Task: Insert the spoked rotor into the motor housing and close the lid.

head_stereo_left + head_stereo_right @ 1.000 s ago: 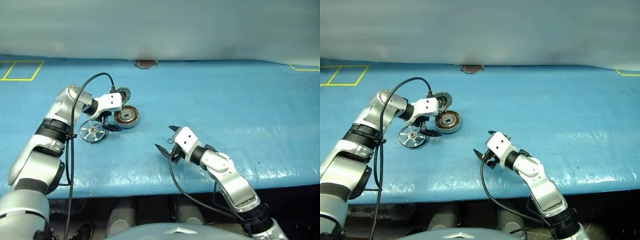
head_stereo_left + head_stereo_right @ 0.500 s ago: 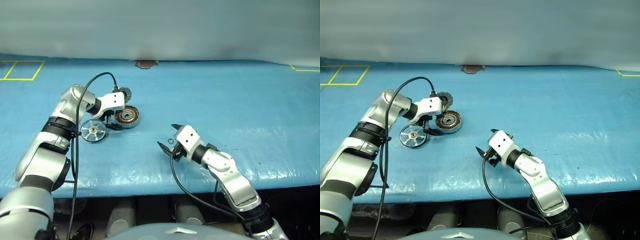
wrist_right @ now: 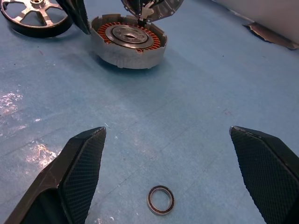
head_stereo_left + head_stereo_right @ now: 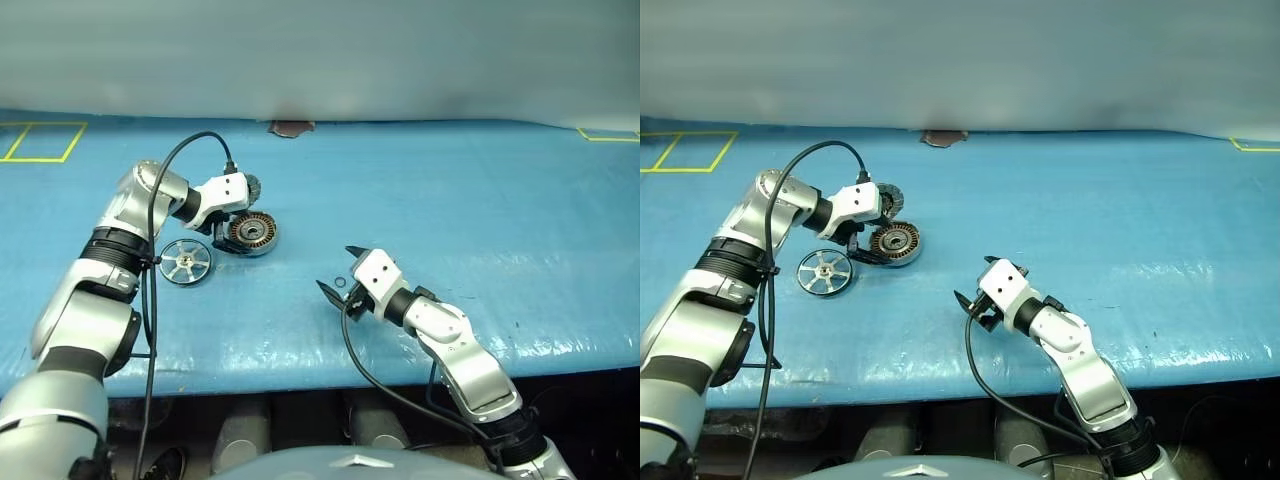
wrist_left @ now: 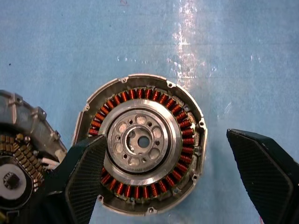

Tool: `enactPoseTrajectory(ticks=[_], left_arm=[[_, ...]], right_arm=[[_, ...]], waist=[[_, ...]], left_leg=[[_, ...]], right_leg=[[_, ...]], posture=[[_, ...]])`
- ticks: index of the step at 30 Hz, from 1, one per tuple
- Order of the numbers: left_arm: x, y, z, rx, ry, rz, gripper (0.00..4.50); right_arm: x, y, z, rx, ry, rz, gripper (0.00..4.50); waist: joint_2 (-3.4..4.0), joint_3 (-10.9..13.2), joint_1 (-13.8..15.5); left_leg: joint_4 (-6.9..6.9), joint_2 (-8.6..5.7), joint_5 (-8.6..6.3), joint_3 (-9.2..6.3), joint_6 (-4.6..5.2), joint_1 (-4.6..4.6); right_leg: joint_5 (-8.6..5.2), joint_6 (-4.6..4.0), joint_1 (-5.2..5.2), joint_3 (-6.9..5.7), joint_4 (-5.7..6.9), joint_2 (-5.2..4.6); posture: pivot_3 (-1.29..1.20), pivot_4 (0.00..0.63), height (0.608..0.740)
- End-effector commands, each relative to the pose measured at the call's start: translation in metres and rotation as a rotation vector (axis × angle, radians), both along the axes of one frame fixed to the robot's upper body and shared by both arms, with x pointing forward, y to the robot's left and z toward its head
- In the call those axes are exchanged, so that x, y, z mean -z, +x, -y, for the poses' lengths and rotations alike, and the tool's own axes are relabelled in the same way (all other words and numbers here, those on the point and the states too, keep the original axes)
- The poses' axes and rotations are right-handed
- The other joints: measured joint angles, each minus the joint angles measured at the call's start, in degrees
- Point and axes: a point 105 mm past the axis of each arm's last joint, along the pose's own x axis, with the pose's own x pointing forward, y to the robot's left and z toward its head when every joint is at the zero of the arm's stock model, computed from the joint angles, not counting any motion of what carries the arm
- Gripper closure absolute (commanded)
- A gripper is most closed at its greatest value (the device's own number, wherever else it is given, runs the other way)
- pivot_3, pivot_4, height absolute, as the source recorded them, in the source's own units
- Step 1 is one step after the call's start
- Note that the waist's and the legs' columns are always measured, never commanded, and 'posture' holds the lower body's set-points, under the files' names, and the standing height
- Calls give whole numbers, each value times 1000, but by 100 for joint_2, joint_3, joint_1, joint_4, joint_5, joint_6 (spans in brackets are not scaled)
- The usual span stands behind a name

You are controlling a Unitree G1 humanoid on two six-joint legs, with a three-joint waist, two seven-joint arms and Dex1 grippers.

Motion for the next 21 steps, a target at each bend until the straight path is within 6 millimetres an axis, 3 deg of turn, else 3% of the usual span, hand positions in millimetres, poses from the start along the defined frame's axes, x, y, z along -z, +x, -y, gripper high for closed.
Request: enactPoseTrajectory(ticks=[1, 9, 14, 17, 21], left_arm=[[-1, -1, 1, 25, 20, 16, 0], [17, -3, -1, 11, 62, -24, 0], [18, 0, -2, 0, 68, -6, 1257], [18, 0, -4, 5, 83, 0, 1257], [18, 1, -7, 7, 96, 2, 2094]], right_arm=[[-13, 3, -1, -5, 16, 55, 30], [-13, 4, 0, -3, 7, 62, 30], [-13, 4, 1, 3, 6, 63, 0], [-14, 4, 2, 7, 8, 66, 0], [-15, 5, 2, 12, 8, 72, 0]], waist=[[0, 0, 3], [0, 0, 6], [0, 0, -12], [0, 0, -17], [0, 0, -26]], left_leg=[[0, 0, 0, 0, 0, 0], [1, 0, 0, -1, 0, 2], [5, 0, 0, 0, 0, 9], [5, 1, 0, 0, 0, 12], [6, 1, 0, 0, 0, 12]], right_leg=[[0, 0, 0, 0, 0, 0], [0, 0, 2, 0, 1, 0], [0, 0, 5, 1, 10, 1], [-1, -2, 5, 1, 15, 2], [-2, -3, 5, 2, 18, 2]], posture=[[0, 150, 740], [0, 150, 740], [0, 150, 740], [0, 150, 740], [0, 150, 740]])
